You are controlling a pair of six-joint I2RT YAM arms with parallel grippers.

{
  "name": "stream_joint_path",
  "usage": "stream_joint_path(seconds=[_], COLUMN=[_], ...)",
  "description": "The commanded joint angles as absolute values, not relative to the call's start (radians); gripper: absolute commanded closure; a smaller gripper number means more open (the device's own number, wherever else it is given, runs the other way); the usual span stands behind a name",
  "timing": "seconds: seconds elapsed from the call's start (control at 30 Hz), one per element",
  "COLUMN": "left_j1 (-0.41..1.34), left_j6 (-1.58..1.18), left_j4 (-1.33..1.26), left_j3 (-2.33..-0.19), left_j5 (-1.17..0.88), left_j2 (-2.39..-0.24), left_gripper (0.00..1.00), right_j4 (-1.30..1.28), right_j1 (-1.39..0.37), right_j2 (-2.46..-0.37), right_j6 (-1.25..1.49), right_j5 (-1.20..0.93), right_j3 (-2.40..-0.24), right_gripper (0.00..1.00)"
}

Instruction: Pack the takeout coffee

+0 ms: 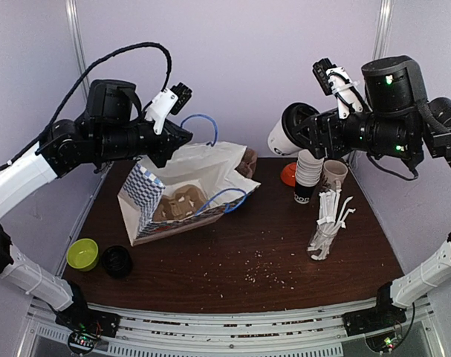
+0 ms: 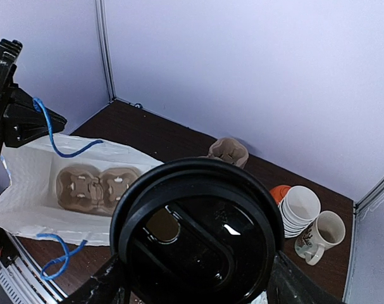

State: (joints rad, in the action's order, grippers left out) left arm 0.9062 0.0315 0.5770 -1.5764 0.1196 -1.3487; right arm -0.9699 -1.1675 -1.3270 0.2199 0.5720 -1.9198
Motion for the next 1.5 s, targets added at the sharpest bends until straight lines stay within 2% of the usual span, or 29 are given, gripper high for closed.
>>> stream_joint_path(seconds=[0.0,0.23,0.4,0.63,0.83,1.27,1.47], left_j1=[1.002,1.056,1.084,1.086,1.086,1.088,1.088], left_j6=[0.116,-0.008,-0.084,-0.154,-0.207,-0.295,-0.334], left_j4=[0.509,0.304,0.203,0.123,0.072,-0.017,-0.073], left_j3=[-1.460,-1.181,-1.071,-1.021,-1.040,-0.992,-0.962], left_j5=[0.225,0.228,0.226,0.225,0.183,0.118,0.093], left_j2=[-1.327,-1.251,-1.198,-1.123,-1.129,-1.162,-1.120], left_gripper=[1.00,1.00,1.00,1.00,1.00,1.00,1.00], right_j4=[-0.881,-0.824,-0.772,-0.638,-0.464,-0.386,-0.245], right_j1=[-1.161,-1.161,-1.160,-1.161,-1.160,-1.163,-1.162], right_j2=[-1.281,-1.203,-1.126,-1.020,-0.957,-1.021,-1.074], right_j6=[0.220,0.267,0.305,0.362,0.397,0.350,0.355], right_j5=[0.534,0.479,0.395,0.251,0.208,0.147,0.115], right_j3=[-1.823,-1.668,-1.540,-1.318,-1.183,-1.185,-1.134], right_gripper=[0.40,0.40,0.41,0.42,0.43,0.43,0.44])
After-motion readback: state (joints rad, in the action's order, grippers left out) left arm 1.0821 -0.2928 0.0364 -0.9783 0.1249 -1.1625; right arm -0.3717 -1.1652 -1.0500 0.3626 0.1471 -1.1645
